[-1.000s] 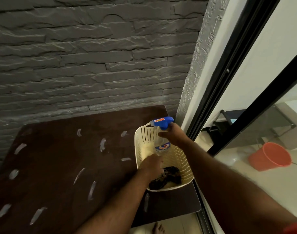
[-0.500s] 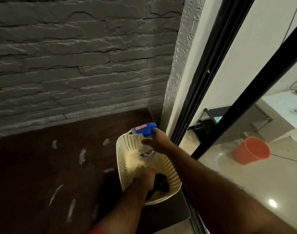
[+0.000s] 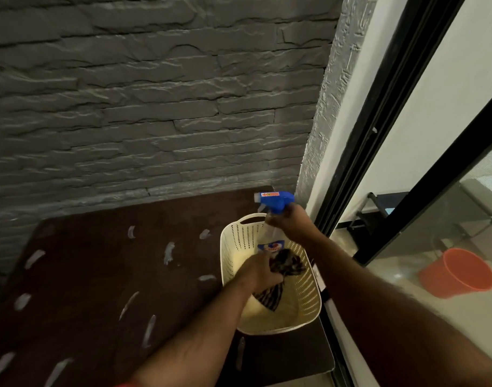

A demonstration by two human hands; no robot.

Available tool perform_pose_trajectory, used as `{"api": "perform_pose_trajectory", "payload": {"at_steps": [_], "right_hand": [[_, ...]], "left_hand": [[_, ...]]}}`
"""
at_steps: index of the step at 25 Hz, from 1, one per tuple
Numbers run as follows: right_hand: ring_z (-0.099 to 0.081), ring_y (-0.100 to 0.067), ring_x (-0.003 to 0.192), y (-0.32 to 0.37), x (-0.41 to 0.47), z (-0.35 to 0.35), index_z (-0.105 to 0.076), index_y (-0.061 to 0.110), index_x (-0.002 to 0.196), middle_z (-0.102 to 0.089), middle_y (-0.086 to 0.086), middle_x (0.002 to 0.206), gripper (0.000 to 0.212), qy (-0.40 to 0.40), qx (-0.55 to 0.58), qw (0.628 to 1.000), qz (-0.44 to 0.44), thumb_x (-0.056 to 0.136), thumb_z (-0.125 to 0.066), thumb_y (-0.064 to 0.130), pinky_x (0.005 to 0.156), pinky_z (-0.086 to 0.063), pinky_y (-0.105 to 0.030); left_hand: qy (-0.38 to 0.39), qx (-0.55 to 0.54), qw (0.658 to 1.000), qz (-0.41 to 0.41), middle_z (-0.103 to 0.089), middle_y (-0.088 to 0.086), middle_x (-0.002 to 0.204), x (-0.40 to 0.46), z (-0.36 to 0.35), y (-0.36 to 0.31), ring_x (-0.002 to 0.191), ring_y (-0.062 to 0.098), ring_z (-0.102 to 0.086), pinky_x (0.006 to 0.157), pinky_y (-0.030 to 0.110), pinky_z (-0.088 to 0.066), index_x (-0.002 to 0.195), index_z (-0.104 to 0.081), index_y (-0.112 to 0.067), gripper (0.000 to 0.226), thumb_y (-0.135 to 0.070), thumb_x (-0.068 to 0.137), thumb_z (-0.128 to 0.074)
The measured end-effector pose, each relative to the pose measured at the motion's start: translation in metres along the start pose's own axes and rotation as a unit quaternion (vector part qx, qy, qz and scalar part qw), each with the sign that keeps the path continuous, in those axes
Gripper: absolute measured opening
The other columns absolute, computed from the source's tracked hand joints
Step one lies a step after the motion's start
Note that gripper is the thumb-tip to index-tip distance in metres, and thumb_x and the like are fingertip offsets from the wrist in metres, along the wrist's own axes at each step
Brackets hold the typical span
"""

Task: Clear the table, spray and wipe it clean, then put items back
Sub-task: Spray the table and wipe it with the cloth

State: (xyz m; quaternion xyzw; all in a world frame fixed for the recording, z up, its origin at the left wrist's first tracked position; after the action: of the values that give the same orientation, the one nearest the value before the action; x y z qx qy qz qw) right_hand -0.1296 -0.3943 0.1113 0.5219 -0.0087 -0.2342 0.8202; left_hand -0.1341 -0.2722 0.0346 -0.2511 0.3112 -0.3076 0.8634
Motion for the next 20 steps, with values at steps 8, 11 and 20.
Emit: {"api": "perform_pose_trajectory", "payload": {"at_steps": [8,11,20], "right_hand": [[-0.063,-0.018,0.070,0.094,-0.002,0.041,-0.061,0.010,0.088,-0.064,-0.005,0.076,0.037,-0.122,0.035,0.983,0.132,0.069,-0.071,0.040,0.069,-0.054,-0.037],[-0.059,-0.018,0.066,0.130,0.000,0.025,-0.058,0.002,0.091,-0.057,-0.012,0.075,0.015,-0.089,0.138,0.974,0.153,0.080,-0.065,0.009,0.063,-0.054,-0.029],[-0.053,-0.018,0.058,0.190,-0.014,-0.151,-0.053,0.016,0.091,-0.055,-0.006,0.067,0.023,0.062,0.140,0.978,0.145,0.081,-0.073,0.018,0.063,-0.050,-0.038]], "left_hand": [[-0.108,-0.377,0.920,0.031,-0.067,0.005,0.091,-0.036,0.082,0.007,0.076,0.015,-0.065,0.066,0.030,-0.053,0.103,-0.055,-0.018,0.021,-0.010,0.084,-0.061],[-0.174,-0.498,0.849,0.041,-0.070,0.006,0.098,-0.062,0.119,0.037,0.089,0.018,-0.068,0.078,0.033,-0.054,0.111,-0.057,-0.017,0.028,-0.008,0.084,-0.062],[-0.368,-0.564,0.733,0.092,-0.071,0.009,0.104,-0.169,0.197,0.174,0.095,0.021,-0.069,0.088,0.040,-0.055,0.117,-0.057,-0.012,0.041,-0.032,0.084,-0.071]]}}
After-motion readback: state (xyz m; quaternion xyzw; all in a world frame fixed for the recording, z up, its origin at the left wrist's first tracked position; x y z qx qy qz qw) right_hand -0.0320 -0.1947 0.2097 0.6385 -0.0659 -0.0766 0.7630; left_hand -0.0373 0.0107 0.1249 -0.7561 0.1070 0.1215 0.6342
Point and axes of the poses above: each hand's wrist, its own x-axis towards the middle knuckle, its own z-axis out of the back of the hand, y = z × x, the point moved 5 cm from there along x, towards the middle knuckle
